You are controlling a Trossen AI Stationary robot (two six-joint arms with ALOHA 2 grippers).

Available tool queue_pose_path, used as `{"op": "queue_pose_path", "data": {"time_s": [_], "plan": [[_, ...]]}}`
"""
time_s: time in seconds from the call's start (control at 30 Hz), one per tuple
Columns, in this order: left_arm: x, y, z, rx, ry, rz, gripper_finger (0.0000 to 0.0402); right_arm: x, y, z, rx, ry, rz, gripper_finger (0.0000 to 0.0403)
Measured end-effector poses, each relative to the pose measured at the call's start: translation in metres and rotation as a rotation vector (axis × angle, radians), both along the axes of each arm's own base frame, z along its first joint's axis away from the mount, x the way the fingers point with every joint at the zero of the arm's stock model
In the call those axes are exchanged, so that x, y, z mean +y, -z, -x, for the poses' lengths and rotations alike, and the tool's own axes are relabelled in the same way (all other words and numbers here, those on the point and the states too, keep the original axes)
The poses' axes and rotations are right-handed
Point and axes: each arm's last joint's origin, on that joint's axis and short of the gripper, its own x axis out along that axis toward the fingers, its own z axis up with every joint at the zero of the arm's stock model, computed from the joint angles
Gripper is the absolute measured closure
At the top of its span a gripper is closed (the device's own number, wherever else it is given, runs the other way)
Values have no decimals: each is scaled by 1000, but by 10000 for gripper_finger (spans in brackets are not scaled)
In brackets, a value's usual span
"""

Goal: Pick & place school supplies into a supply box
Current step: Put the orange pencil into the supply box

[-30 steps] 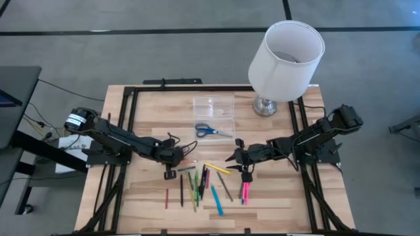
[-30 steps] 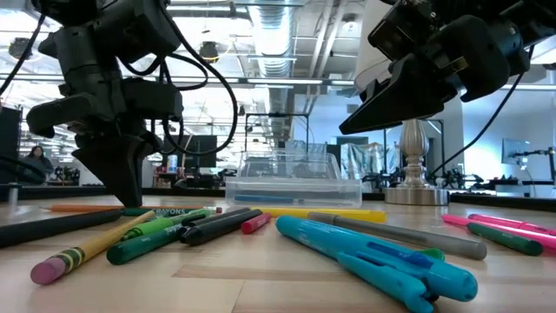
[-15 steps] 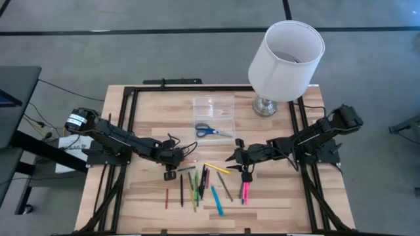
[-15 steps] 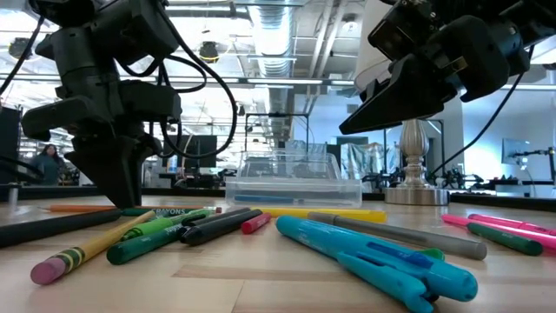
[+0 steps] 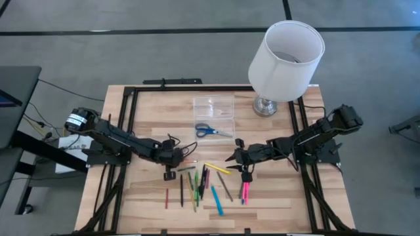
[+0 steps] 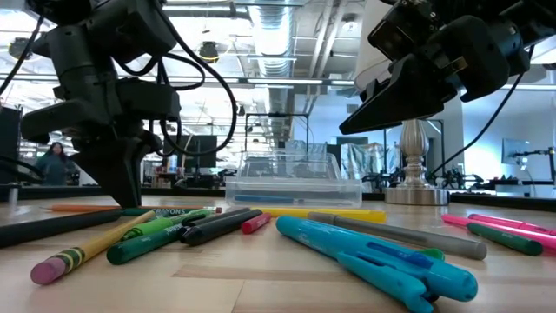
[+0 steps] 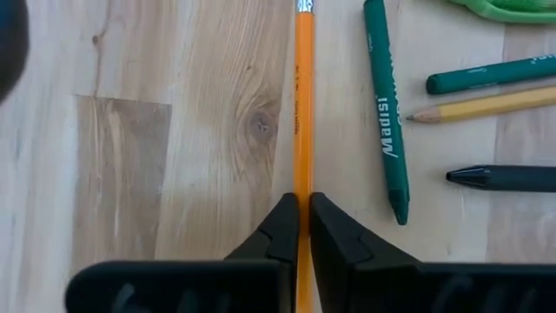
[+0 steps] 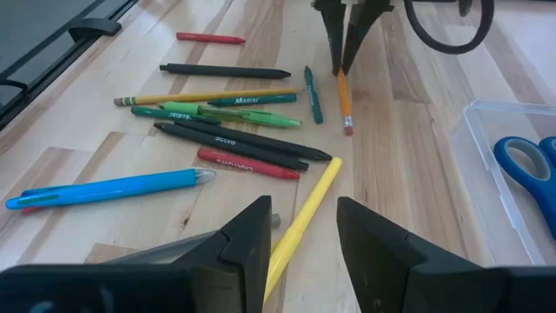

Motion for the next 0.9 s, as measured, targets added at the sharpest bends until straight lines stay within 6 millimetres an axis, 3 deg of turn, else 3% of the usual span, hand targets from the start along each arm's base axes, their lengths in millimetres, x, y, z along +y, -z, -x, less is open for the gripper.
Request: {"op": "queue_pose_path", "data": {"time_s": [0.57,0.9], "plan": [[-5,-3,-1,-60,37,-115,401,0,0,0,-1,-1,3,276],[-5,-22,2,-144,51,-87,398,0,0,0,-1,-1,3,276]]}}
